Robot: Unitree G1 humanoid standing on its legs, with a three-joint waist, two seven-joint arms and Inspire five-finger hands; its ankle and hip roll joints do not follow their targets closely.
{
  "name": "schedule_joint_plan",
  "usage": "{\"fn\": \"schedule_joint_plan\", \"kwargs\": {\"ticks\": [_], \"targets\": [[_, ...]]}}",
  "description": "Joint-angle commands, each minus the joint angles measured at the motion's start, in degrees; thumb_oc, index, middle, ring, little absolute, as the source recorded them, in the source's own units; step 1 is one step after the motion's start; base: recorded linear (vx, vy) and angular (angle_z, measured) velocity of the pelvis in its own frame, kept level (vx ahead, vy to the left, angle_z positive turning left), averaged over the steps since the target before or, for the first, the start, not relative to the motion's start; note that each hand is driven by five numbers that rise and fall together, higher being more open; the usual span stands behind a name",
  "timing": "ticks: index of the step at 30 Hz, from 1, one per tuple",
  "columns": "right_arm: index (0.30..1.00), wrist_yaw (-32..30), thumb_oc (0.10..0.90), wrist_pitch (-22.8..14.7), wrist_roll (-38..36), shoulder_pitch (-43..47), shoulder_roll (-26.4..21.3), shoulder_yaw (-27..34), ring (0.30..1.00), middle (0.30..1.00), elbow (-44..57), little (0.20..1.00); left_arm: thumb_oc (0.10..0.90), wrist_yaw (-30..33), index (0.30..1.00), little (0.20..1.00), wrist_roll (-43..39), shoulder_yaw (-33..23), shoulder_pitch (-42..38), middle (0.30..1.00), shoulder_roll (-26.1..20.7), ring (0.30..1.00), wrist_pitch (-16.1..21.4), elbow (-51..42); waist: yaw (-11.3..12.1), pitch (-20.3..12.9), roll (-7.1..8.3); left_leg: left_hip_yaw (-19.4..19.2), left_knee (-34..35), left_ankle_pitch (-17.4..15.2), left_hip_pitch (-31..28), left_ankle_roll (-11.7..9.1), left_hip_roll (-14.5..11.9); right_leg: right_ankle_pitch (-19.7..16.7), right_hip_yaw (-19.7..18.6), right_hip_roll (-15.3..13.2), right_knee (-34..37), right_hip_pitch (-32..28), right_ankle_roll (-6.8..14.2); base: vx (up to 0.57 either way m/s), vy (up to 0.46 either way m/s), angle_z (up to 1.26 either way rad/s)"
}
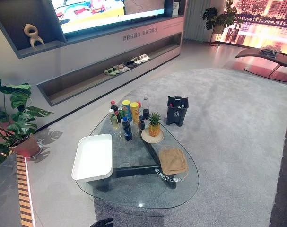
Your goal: Wipe the table with a cloth and put it in the basket.
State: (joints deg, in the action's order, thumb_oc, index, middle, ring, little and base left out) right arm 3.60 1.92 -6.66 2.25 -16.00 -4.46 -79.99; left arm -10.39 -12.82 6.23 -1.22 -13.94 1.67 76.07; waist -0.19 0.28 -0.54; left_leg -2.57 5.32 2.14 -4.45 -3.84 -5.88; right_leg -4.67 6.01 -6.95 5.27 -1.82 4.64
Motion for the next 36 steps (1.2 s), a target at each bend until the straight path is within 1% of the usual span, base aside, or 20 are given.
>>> {"fn": "schedule_joint_plan", "kwargs": {"ticks": [1,6,9,11,13,14,15,17,18,19,22,23,24,26,27,29,34,36], "targets": [[0.9,0.4,0.8,-0.2,1.1,2.2,-0.3,-0.3,0.9,0.9,-2.9,0.9,0.8,0.4,0.9,0.9,0.4,-0.3,-4.4,0.9,-2.0,0.9,1.8,3.0,-0.5,3.3,1.08,-0.6,-0.3,-2.2,-0.3,1.5,1.5,2.4,1.9,-1.3,-0.3,-3.8,1.0,0.0,0.0,0.0],[0.9,0.7,0.8,0.3,1.5,1.8,-0.7,-0.4,0.9,0.9,-2.8,0.9,0.8,0.5,0.9,0.9,0.0,-0.6,-4.0,0.9,-2.3,0.9,1.6,2.7,-0.6,3.9,0.94,-0.4,-0.3,-1.9,0.3,1.4,1.5,2.1,1.6,-1.2,-0.3,-3.2,1.0,0.0,0.0,0.0],[0.9,0.6,0.8,0.6,1.6,1.8,-0.9,-0.7,0.9,0.9,-2.6,0.9,0.8,0.7,0.9,0.9,-0.6,-0.4,-4.0,0.9,-2.2,0.9,1.4,2.2,-0.6,5.1,0.69,-0.3,-0.3,-1.3,1.6,1.3,1.6,1.5,1.3,-1.4,-0.3,-1.8,1.2,0.0,0.0,0.0],[0.9,0.1,0.8,1.1,1.1,2.3,-1.1,-1.3,0.9,0.9,-2.1,0.9,0.8,1.2,0.9,0.9,-1.4,0.0,-4.5,0.9,-2.0,0.9,1.2,1.7,-0.6,6.4,0.29,-0.3,-0.3,-0.6,3.5,1.2,1.6,0.8,1.1,-1.5,-0.3,0.2,1.2,-0.06,0.016,0.0],[0.9,-0.3,0.8,1.3,0.5,4.1,-1.5,-2.1,0.9,0.9,-1.6,0.9,0.8,1.4,0.9,0.9,-2.6,0.4,-6.1,0.9,-2.0,0.9,1.8,0.9,-0.8,9.2,-0.19,-0.4,-0.3,0.4,6.3,1.1,1.7,-0.2,0.6,-1.6,-0.3,3.2,1.2,-0.19,0.024,-0.02],[0.9,-0.3,0.8,1.5,0.5,4.5,-1.6,-2.3,0.9,0.9,-1.5,0.9,0.8,1.6,0.9,0.9,-3.1,0.5,-6.5,0.9,-2.0,0.9,1.7,0.7,-0.9,9.7,-0.28,-0.5,-0.3,0.6,6.8,1.1,1.7,-0.4,0.5,-1.6,-0.3,3.8,1.2,-0.23,0.017,-0.02],[0.9,-0.4,0.8,1.8,-0.2,6.3,-2.1,-2.9,0.9,0.9,-1.3,0.9,0.8,2.1,0.9,0.9,-4.6,0.5,-8.3,0.9,-2.2,0.9,2.1,0.4,-1.0,11.9,-0.7,-0.3,-0.3,1.3,8.9,1.1,1.9,-1.1,0.1,-1.6,-0.3,6.0,1.1,-0.18,0.013,0.0],[0.9,-0.8,0.8,2.4,-0.5,7.6,-2.5,-3.3,0.9,0.9,-1.1,0.9,0.8,2.5,0.9,0.9,-5.6,0.3,-9.8,0.9,-2.3,0.9,2.0,0.0,-1.2,13.6,-1.09,-0.3,-0.3,1.9,10.7,1.1,2.3,-1.8,-0.3,-1.6,-0.3,8.0,1.0,-0.2,0.006,0.01],[0.9,-0.9,0.8,2.6,-1.3,9.0,-2.9,-3.8,0.9,0.9,-0.7,0.9,0.8,2.9,0.9,0.9,-6.6,0.4,-11.3,0.9,-2.5,0.9,2.5,-0.3,-1.2,15.7,-1.36,-0.1,-0.3,2.3,12.4,1.3,2.7,-2.1,-0.8,-1.4,-0.3,9.7,0.8,-0.21,-0.012,0.02],[0.9,-0.9,0.8,2.7,-1.7,9.9,-3.2,-4.2,0.9,0.9,-0.5,0.9,0.8,3.0,0.9,0.9,-7.6,0.6,-12.3,0.9,-2.7,0.9,3.0,-0.6,-1.3,16.9,-1.46,0.1,-0.3,2.5,13.3,1.5,2.9,-2.3,-0.9,-1.2,-0.3,10.7,0.6,-0.21,-0.02,0.04],[0.9,-0.9,0.8,3.1,-3.1,12.3,-4.1,-5.6,0.9,0.9,0.9,0.9,0.8,3.4,0.9,0.9,-11.4,1.1,-15.0,0.9,-3.8,0.9,3.7,-1.7,-0.9,21.6,-1.63,1.5,-0.4,4.1,16.6,2.1,3.5,-1.6,-1.6,-0.9,-4.1,15.5,0.0,-0.17,-0.016,0.0],[0.9,-1.0,0.8,3.3,-3.6,12.5,-4.2,-5.8,0.9,0.9,1.1,0.9,0.8,3.3,0.9,0.9,-11.7,1.1,-15.2,0.9,-4.0,0.9,3.7,-1.9,-0.9,22.1,-1.6,1.7,-0.8,4.2,17.3,2.1,3.6,-1.5,-1.7,-0.9,-5.0,16.3,-0.1,-0.19,-0.018,-0.09],[0.9,-1.1,0.8,3.1,-4.5,13.0,-4.5,-6.4,0.9,0.9,1.6,0.9,0.8,3.2,0.9,0.9,-12.4,1.4,-15.8,0.9,-4.3,0.9,4.0,-2.2,-0.6,23.6,-1.53,2.3,-2.8,4.3,19.7,2.1,3.9,-0.9,-1.7,-0.9,-7.1,18.3,-0.3,-0.15,-0.017,-0.1],[0.9,-1.0,0.8,3.0,-4.5,13.2,-4.8,-6.6,0.9,0.9,2.1,0.9,0.8,3.5,0.9,0.9,-13.1,1.8,-16.2,0.9,-4.4,0.9,4.0,-2.8,-0.6,25.0,-1.49,2.4,-5.7,3.8,22.3,2.1,4.1,-0.4,-1.4,-1.2,-9.5,20.5,-0.5,-0.16,-0.018,-0.11],[0.9,-1.2,0.8,2.7,-5.0,13.6,-5.2,-6.7,0.9,0.9,2.3,0.9,0.8,3.5,0.9,0.9,-13.6,1.9,-16.7,0.9,-4.6,0.9,4.3,-3.3,-0.6,26.4,-1.44,2.4,-9.1,3.0,24.9,2.1,4.4,0.3,-1.1,-1.5,-11.9,22.7,-0.7,-0.14,-0.016,-0.04],[0.9,-1.3,0.8,3.1,-5.4,14.2,-5.8,-6.6,0.9,0.9,2.7,0.9,0.8,3.6,0.9,0.9,-14.0,2.0,-17.2,0.9,-4.7,0.9,4.2,-3.9,-0.6,27.6,-1.37,2.0,-12.6,2.4,28.1,2.0,4.5,1.1,-0.7,-1.9,-14.9,25.5,-0.8,-0.1,-0.008,0.0],[0.9,-1.6,0.8,3.2,-5.4,15.4,-6.5,-6.5,0.9,0.9,3.3,0.9,0.8,4.3,0.9,0.9,-14.9,2.1,-18.2,0.9,-5.1,0.9,3.4,-6.0,-0.3,29.5,-1.1,1.7,-20.4,0.6,34.8,2.0,4.8,3.0,-0.2,-2.4,-21.2,31.3,-1.2,-0.03,-0.017,0.01],[0.9,-2.1,0.8,3.5,-5.6,15.5,-6.6,-6.4,0.9,0.9,3.9,0.9,0.8,4.6,0.9,0.9,-15.0,1.9,-18.1,0.9,-5.2,0.9,3.3,-6.5,-0.1,29.5,-1.05,1.8,-23.1,-0.2,37.4,2.1,4.6,3.9,0.0,-2.4,-23.7,33.6,-1.4,0.02,-0.013,0.03]]}}
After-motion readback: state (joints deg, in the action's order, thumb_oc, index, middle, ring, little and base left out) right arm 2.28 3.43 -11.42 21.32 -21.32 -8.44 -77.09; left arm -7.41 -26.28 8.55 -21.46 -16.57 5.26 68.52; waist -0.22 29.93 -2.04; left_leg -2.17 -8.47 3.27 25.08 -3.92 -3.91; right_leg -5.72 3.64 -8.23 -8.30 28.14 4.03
